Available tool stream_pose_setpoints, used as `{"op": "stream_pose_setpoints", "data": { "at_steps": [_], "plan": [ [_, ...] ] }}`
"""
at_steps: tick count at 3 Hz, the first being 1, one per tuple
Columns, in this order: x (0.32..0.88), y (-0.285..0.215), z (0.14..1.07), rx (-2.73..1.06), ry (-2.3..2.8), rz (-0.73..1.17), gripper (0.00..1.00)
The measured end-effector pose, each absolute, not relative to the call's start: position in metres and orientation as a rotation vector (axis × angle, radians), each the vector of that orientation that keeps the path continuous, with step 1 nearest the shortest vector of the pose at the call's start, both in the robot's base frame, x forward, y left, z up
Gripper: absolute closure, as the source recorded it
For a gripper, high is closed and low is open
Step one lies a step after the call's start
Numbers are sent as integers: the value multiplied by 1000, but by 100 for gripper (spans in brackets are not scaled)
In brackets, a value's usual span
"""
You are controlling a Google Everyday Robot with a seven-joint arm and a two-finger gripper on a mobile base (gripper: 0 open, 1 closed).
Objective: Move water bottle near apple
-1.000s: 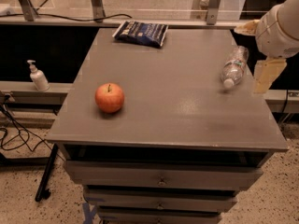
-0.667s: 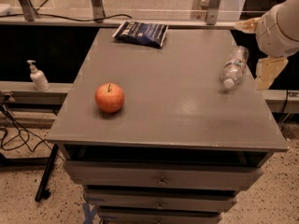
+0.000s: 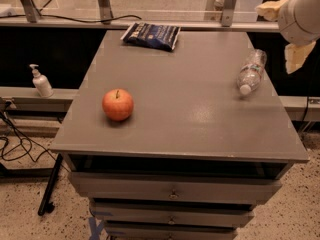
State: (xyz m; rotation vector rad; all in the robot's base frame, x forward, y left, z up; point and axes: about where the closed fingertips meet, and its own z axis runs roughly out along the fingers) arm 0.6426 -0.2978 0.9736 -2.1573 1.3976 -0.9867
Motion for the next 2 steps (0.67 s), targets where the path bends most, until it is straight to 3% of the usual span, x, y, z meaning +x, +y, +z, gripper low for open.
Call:
{"op": "stream_pose_setpoints", "data": {
  "at_steps": [1, 2],
  "plan": [
    [675, -321, 973, -2251, 1341, -1060, 0],
    [693, -340, 958, -2382, 1328, -1016, 0]
  ]
}}
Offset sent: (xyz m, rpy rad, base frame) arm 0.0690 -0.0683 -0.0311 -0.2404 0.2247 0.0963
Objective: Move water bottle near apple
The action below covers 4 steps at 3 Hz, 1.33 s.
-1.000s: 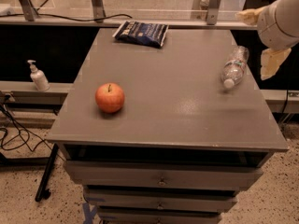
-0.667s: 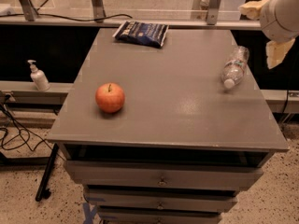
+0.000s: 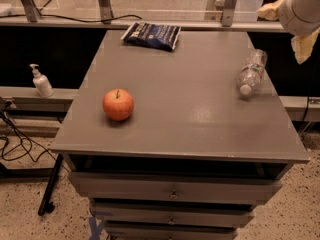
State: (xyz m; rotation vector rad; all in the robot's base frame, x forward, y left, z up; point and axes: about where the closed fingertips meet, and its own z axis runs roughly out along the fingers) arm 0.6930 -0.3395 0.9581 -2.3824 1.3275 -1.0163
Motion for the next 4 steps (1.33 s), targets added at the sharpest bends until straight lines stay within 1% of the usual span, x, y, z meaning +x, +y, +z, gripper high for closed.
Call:
{"op": "stream_pose_setpoints", "data": {
  "at_steps": [2, 3, 4],
  "plan": [
    [706, -381, 917, -2570, 1370, -915, 0],
    [702, -373, 889, -2647, 1347, -812, 0],
    [696, -352, 857, -2728, 1296, -703, 0]
  ]
}}
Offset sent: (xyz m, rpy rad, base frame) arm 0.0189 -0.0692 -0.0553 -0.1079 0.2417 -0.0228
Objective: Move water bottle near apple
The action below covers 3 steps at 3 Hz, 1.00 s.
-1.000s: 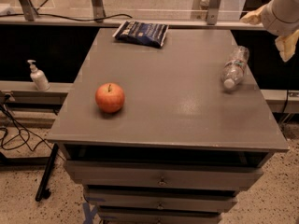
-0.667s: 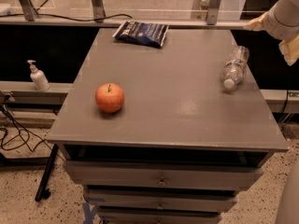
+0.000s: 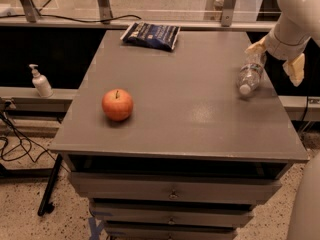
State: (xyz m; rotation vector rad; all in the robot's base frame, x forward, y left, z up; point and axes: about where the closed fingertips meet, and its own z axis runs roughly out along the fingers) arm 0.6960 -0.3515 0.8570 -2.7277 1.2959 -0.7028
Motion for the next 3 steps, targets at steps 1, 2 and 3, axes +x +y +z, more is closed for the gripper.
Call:
{"op": "stream_pose_setpoints", "data": {
  "at_steps": [1, 2, 3],
  "plan": [
    [693, -328, 837, -2781, 1233, -637, 0],
    [694, -316, 828, -2810, 1213, -635, 18],
    [695, -313, 829, -2821, 1209, -659, 41]
  ]
}}
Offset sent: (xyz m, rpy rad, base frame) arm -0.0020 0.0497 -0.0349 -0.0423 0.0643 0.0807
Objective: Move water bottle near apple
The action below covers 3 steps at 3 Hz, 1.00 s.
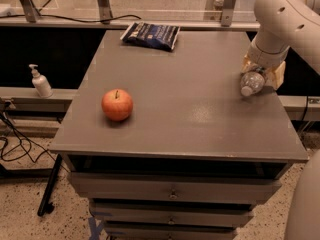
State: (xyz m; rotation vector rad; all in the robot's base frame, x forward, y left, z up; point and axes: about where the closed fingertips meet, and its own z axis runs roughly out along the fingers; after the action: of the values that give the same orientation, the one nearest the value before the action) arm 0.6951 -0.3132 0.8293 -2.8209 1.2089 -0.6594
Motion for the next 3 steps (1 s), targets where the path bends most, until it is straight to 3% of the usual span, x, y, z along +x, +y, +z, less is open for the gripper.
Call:
{"op": "stream_pose_setpoints", "data": {
  "at_steps": [2, 3],
  "plan": [
    [689, -278, 860, -2811, 1171, -758, 88],
    [667, -242, 885, -2785, 1148, -778, 100]
  ]
}}
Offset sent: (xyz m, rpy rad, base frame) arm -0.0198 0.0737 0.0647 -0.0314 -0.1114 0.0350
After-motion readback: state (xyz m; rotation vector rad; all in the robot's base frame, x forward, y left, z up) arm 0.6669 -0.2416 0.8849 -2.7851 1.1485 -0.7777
